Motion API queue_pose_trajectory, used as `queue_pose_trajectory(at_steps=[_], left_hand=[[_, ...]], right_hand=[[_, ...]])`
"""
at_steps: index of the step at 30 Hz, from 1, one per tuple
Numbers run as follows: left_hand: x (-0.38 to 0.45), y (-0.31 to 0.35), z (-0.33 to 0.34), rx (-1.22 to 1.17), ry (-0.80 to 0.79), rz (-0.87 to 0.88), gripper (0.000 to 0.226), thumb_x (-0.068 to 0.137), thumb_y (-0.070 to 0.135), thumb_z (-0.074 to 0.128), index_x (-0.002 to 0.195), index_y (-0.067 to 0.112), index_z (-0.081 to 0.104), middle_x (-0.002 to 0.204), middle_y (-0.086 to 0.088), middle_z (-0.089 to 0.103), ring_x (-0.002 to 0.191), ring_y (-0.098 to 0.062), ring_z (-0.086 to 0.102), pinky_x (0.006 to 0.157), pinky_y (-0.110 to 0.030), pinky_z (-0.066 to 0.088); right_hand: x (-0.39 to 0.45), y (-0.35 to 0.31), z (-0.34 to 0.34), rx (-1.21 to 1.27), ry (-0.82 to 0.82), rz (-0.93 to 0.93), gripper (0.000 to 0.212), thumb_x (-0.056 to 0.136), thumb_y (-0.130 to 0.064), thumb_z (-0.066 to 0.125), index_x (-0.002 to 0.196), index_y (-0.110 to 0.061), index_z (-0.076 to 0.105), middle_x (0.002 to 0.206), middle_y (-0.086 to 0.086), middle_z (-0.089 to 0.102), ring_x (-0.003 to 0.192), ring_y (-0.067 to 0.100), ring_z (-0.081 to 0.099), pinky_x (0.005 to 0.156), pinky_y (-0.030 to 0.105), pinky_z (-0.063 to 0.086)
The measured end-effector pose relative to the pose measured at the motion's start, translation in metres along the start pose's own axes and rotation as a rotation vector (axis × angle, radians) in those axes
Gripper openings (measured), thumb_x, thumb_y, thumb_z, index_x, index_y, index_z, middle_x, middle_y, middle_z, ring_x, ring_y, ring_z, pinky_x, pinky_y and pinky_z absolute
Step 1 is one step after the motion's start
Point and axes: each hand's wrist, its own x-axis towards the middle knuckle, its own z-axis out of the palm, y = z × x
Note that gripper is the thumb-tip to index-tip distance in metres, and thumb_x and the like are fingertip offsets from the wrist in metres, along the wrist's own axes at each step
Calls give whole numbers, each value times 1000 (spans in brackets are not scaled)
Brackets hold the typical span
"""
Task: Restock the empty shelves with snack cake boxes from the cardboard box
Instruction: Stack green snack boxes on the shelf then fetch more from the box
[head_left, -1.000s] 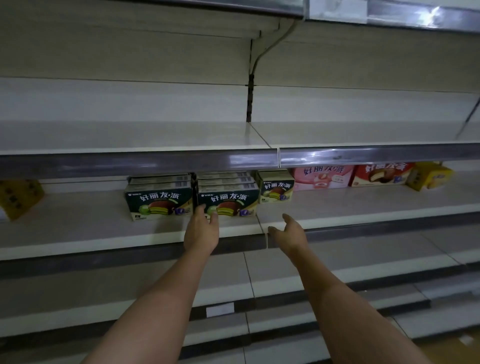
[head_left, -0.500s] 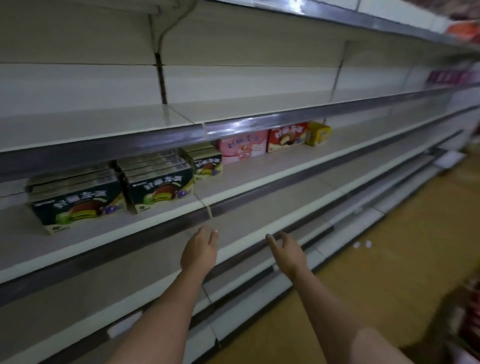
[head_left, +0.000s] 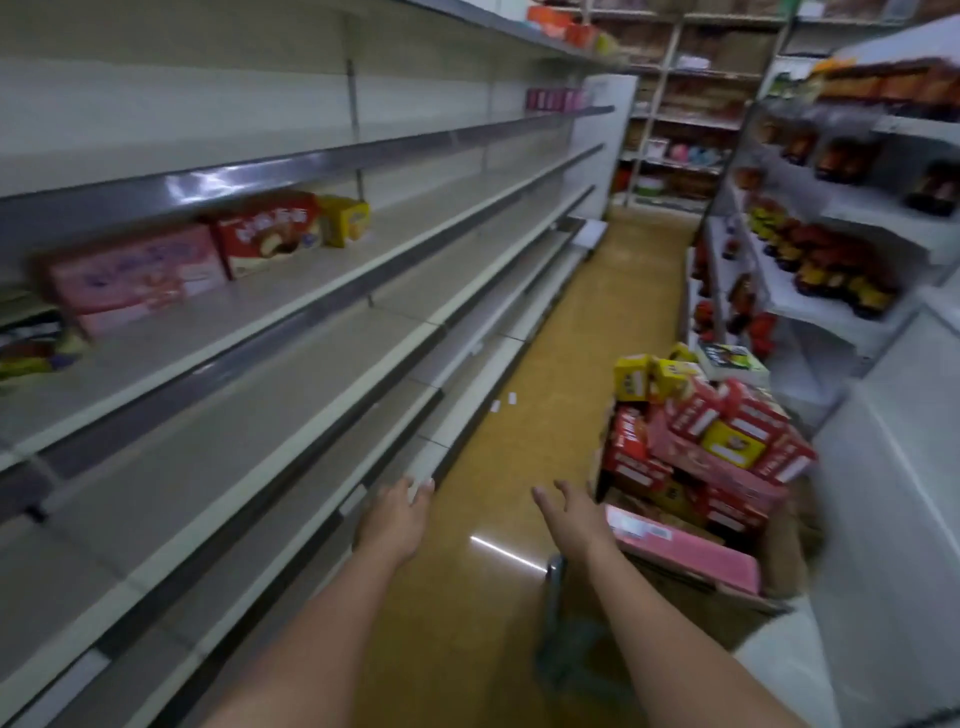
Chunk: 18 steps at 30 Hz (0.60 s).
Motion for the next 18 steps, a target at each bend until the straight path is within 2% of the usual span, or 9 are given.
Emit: queue_pose_trajectory(at_steps=[4,9,11,16,18], left_hand=[[-6,67,56,56,-70,75,55,99,50,30,142,17,41,147,-9,37,133,-28,36,108,-43,35],[-12,133,111,83,-137,141,57,98,52,30,143,18,39,149,-7,33,136,-27,32,110,-42,32],[-10,154,132,97,-145,144,56,98,52,32,143,19,39,150,-7,33,137,-27,32,111,-41,32],[-2,193,177,118,-196,136,55,98,52,33,143,22,38,148,-8,36,136,-27,33,109,-44,34],[4,203,191,90,-213,140,56,97,54,35,143,23,38,147,-7,37,136,-27,34,107,-45,36]], right_hand=[[11,62,-61,-1,102,83,61,96,-53,41,144,-16,37,145,6,45,131,26,43,107,42,37],[30,128,-127,-1,167,175,62,94,-58,38,144,-20,37,143,3,46,132,25,42,107,45,37],[37,148,-148,6,196,197,61,94,-59,37,142,-22,40,141,2,48,130,25,45,106,48,38],[53,179,-187,-34,274,227,50,93,-60,36,126,-26,51,124,-1,60,115,24,56,96,45,47],[62,183,-197,-13,285,236,45,94,-57,38,124,-25,52,124,0,60,116,25,54,96,43,47]])
